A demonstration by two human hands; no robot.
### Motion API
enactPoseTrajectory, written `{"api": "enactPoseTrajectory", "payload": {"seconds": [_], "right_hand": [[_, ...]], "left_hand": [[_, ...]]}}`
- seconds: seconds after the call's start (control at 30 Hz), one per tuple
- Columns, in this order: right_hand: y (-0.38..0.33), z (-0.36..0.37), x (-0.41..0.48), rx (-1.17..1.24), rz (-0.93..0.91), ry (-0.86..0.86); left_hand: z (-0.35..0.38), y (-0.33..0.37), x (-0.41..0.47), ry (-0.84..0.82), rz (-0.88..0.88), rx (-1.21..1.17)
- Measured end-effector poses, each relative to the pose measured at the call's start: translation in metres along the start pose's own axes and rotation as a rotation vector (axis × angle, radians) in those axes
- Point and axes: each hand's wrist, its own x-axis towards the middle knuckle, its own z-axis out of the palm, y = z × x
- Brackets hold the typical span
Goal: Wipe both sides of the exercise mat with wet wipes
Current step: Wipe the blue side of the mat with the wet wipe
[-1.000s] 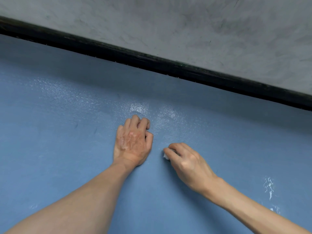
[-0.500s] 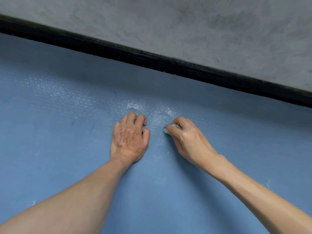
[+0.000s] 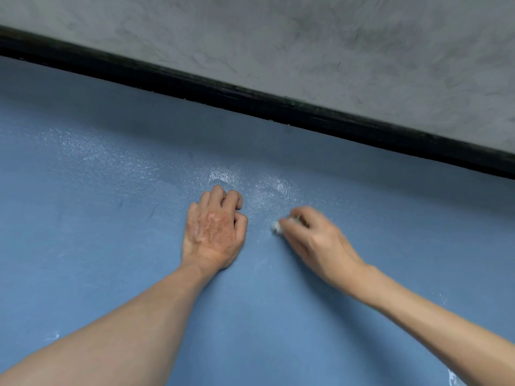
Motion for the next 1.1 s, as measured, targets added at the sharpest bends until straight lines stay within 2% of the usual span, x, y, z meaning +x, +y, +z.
{"api": "enactPoseTrajectory", "payload": {"seconds": [0.13,0.27,0.33,0.47,0.6,0.7,0.83,0.93,1.03,1.1], "right_hand": [[0.004,-0.002,0.016,-0.002,0.003,0.171],[-0.014,0.006,-0.02,0.057,-0.093,0.051],[-0.01,0.003,-0.015,0.064,-0.105,0.07],[0.003,-0.007,0.031,0.008,-0.041,0.215],[0.005,-0.009,0.058,-0.024,0.059,0.243],[-0.009,0.006,0.025,-0.051,-0.049,0.128],[-0.034,0.015,-0.04,0.018,-0.244,-0.171],[-0.024,0.011,-0.02,-0.053,-0.283,-0.075],[-0.009,0.003,0.029,-0.192,-0.131,0.171],[-0.003,-0.003,0.052,-0.253,0.032,0.261]], "left_hand": [[0.0,0.0,0.0,-0.001,-0.001,-0.012],[0.0,0.0,0.0,0.01,0.002,-0.007],[0.0,0.0,0.0,0.011,0.006,-0.007],[0.001,-0.001,0.0,0.015,0.005,0.0],[0.002,-0.001,-0.001,0.027,0.014,-0.008],[0.003,-0.002,-0.001,0.025,0.003,-0.01],[0.004,-0.002,-0.003,0.004,0.002,-0.013],[0.003,0.0,-0.004,-0.014,0.009,-0.025],[0.001,0.002,-0.004,-0.025,-0.004,-0.038],[0.0,0.001,-0.005,-0.022,-0.011,-0.044]]}}
